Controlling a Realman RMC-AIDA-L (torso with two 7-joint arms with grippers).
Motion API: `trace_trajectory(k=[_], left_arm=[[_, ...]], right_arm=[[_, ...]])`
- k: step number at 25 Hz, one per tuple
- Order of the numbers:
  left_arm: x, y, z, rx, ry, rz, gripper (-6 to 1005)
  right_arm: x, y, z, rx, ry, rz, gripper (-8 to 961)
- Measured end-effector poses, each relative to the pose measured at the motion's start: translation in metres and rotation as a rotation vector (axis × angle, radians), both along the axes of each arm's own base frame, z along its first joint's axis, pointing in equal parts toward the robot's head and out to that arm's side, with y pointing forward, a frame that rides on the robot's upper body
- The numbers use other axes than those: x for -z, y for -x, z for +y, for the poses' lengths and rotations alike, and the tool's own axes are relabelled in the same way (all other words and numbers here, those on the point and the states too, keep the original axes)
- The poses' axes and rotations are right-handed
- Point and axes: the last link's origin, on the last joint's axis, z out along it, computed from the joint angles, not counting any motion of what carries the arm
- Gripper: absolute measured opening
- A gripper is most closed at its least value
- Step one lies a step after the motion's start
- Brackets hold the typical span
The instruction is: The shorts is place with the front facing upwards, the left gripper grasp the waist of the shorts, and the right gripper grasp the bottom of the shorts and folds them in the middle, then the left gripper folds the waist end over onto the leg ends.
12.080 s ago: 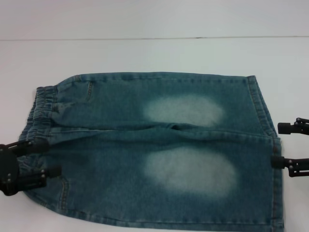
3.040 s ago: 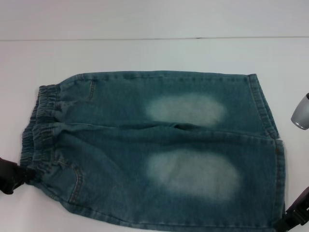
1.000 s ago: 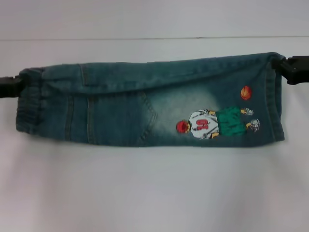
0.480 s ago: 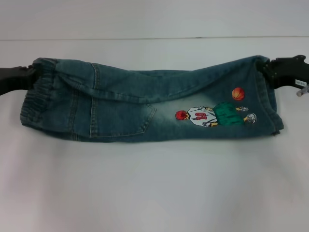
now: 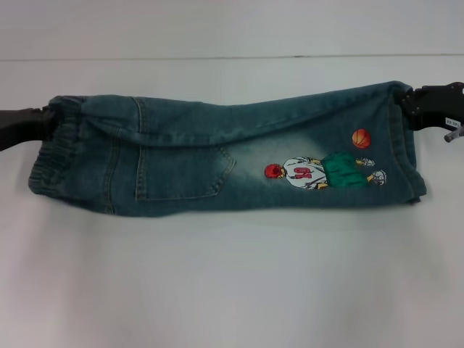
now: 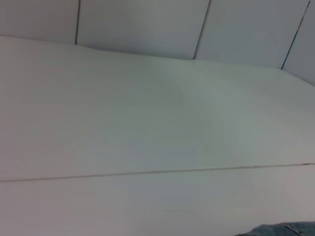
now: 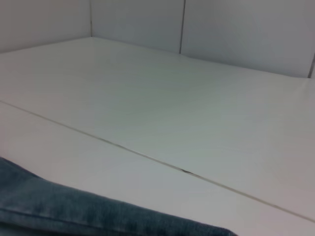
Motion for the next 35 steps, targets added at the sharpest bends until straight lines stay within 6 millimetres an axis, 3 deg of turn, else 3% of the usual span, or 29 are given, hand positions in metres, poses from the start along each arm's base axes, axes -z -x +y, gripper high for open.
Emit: trace_trajectory(k=[17, 22, 25, 31, 35], left_arm=[[0.002, 0.003, 0.003, -0.003, -0.015, 0.05, 55], [0.004, 0.002, 0.003, 0.02, -0.007, 0.074, 86], [0.008, 0.001, 0.002, 0.034, 0.015, 0.087, 188], [0.008, 0.001, 0.002, 0.042, 0.028, 0.106, 377], [0.003, 0.002, 0.002, 0.046, 0.023, 0.117, 495]], right_arm=[[0.01, 0.0, 0.005, -0.004, -0.048, 0.002, 76], [0.013, 0.002, 0.006, 0.002, -0.031, 0.006, 116], [0.016, 0.003, 0.004, 0.017, 0.011, 0.007, 140], [0.011, 0.001, 0.003, 0.052, 0.038, -0.003, 342], [0.003, -0.002, -0.001, 0.053, 0.024, 0.01, 540]])
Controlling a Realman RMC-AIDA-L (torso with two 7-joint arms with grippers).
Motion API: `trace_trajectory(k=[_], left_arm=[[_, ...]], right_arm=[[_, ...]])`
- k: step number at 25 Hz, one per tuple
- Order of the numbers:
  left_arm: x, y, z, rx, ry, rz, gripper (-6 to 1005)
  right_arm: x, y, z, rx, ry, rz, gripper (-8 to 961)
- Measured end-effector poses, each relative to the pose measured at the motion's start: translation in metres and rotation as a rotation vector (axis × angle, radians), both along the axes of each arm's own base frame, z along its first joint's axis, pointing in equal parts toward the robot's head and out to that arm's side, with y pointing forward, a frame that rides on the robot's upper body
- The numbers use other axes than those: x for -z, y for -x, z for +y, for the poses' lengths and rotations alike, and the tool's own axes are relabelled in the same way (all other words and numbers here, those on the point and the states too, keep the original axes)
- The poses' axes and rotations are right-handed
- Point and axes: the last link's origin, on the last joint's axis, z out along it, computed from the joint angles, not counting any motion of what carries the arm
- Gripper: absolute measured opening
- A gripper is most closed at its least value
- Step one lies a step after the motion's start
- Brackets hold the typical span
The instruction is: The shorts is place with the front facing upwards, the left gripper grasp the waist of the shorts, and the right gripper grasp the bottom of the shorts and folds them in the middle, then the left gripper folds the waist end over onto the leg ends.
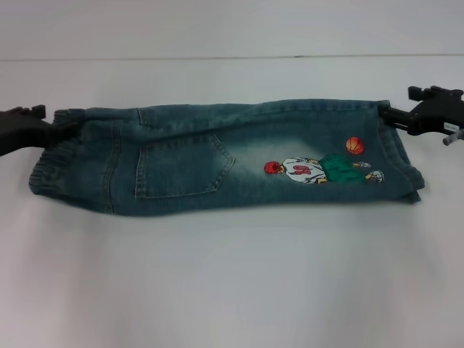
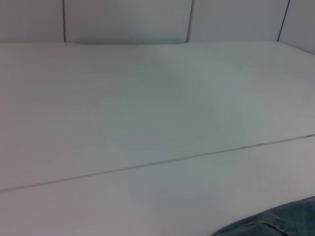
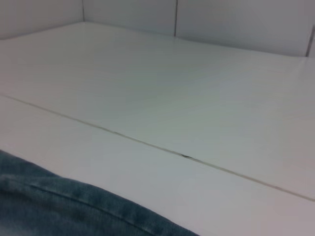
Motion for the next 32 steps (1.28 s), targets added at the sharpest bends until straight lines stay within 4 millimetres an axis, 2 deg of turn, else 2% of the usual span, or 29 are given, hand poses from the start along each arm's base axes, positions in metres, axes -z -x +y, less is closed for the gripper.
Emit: trace_trajectory(k=[6, 7, 11, 14, 19, 25, 28, 32], left_arm=[[-0.013, 0.006, -0.008, 0.003, -0.01, 0.0, 737], [-0.015, 0.007, -0.01, 0.003, -0.011, -0.002, 752], [-0.026, 0.012, -0.026, 0.028, -0.026, -0.053, 810], [-0.032, 0.018, -0.043, 0.068, -0.053, -0.133, 810], [-0.036, 0.031, -0.082, 0.127, -0.068, -0.241, 811], [-0.029, 0.046, -0.122, 0.157, -0.055, -0.257, 807], [-0.026, 0.055, -0.133, 0.138, -0.049, -0.248, 803], [-0.02, 0.058, -0.135, 0.134, -0.05, -0.217, 799]], right_arm=[[-0.01, 0.0, -0.011, -0.031, -0.012, 0.058, 777], [-0.012, 0.0, -0.013, -0.036, -0.015, 0.066, 815], [-0.018, 0.001, -0.023, -0.075, -0.022, 0.11, 836], [-0.02, 0.001, -0.031, -0.115, -0.035, 0.138, 852], [-0.019, 0.002, -0.044, -0.168, -0.034, 0.186, 855], [-0.011, 0.0, -0.064, -0.236, -0.035, 0.244, 855], [-0.009, -0.002, -0.074, -0.26, -0.047, 0.267, 856], [-0.003, -0.007, -0.083, -0.266, -0.062, 0.285, 856]])
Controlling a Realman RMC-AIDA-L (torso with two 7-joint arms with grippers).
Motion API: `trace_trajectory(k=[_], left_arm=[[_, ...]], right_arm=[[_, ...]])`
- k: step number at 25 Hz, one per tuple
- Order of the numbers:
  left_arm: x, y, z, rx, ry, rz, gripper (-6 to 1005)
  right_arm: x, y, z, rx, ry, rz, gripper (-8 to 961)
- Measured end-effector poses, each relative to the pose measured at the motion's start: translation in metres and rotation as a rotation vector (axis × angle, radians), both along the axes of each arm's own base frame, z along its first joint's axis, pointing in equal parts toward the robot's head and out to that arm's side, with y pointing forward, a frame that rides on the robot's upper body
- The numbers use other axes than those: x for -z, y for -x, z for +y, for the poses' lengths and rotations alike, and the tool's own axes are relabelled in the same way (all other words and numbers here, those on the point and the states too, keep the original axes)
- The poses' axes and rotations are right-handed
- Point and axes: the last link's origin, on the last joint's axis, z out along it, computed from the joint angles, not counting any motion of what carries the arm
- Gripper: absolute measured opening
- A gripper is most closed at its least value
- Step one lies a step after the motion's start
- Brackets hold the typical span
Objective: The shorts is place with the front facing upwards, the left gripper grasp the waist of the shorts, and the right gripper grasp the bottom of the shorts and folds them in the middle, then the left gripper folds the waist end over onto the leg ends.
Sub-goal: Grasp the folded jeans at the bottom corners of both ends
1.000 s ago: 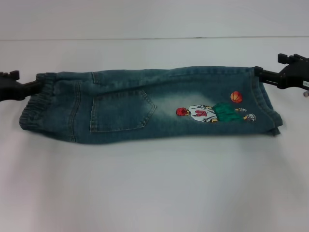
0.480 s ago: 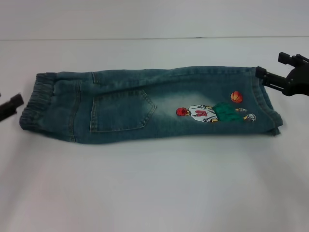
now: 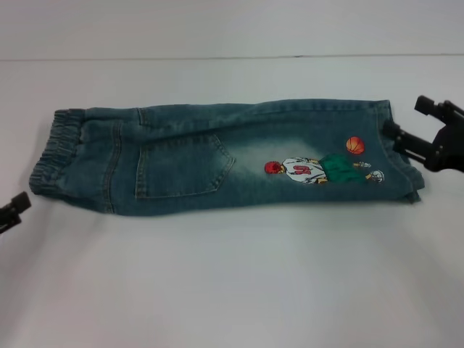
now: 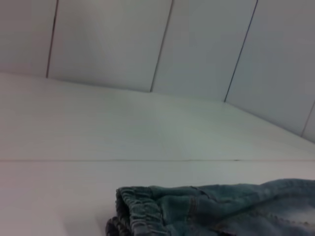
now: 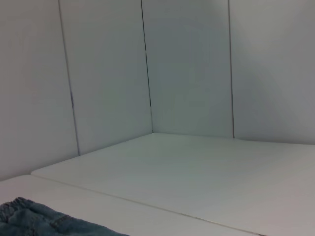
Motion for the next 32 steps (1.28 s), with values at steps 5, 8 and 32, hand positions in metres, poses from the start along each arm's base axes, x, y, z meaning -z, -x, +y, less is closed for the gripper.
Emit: trace_trajectory(k=[5, 8, 32], left_arm=[[0.012, -0.006, 0.012, 0.039, -0.004, 0.041, 798], [0.02, -0.002, 0.022, 0.012, 0.005, 0.093, 797], [0.031, 0.007, 0.06, -0.06, 0.027, 0.294, 797]], right_arm=[[0.005, -0.002, -0.005, 0.003, 0.009, 0.019, 856], [0.006, -0.001, -0.006, -0.002, 0.013, 0.026, 855], [0.028, 0.008, -0.036, -0.149, 0.309, -0.054, 855]])
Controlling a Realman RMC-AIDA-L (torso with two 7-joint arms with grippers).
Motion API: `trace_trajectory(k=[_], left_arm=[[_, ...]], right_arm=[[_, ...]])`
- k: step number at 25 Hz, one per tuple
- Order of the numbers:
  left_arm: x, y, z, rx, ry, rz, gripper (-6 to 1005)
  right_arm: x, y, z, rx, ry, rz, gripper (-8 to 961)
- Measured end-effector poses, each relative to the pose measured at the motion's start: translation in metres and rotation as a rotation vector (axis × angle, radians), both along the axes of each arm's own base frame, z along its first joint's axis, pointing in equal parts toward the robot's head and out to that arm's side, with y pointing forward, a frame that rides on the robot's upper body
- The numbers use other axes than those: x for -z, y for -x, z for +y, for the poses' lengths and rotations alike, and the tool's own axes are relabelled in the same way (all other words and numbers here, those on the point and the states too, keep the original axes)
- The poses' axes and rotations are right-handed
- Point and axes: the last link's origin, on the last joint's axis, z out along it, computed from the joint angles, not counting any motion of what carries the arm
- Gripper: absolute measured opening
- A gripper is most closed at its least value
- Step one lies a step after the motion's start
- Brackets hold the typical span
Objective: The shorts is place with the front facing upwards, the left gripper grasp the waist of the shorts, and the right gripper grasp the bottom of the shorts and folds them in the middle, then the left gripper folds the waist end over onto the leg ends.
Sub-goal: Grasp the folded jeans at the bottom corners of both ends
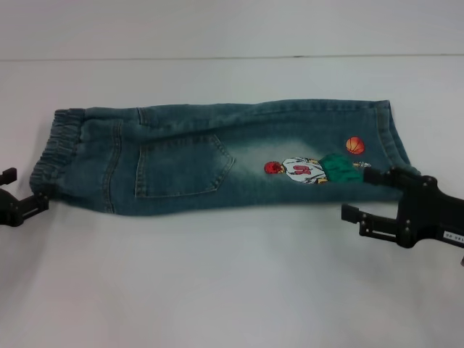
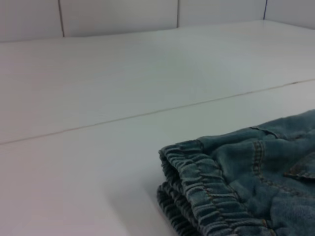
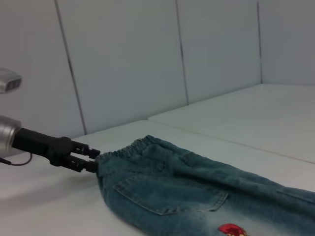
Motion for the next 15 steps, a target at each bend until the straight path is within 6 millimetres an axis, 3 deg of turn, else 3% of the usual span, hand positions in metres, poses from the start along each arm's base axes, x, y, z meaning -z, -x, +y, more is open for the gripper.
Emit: trace_trajectory(k=[7, 15], left_arm=[[0.008, -0.006, 0.002, 0.028, 0.062, 0.021, 787], [0.015, -0.014, 0.007, 0.063, 0.103, 0.033, 516]], right_arm=[[0.0, 0.0, 0.0, 0.014, 0.008, 0.012, 855], [0.0, 0.001, 0.001, 0.025, 0.011, 0.02, 856]])
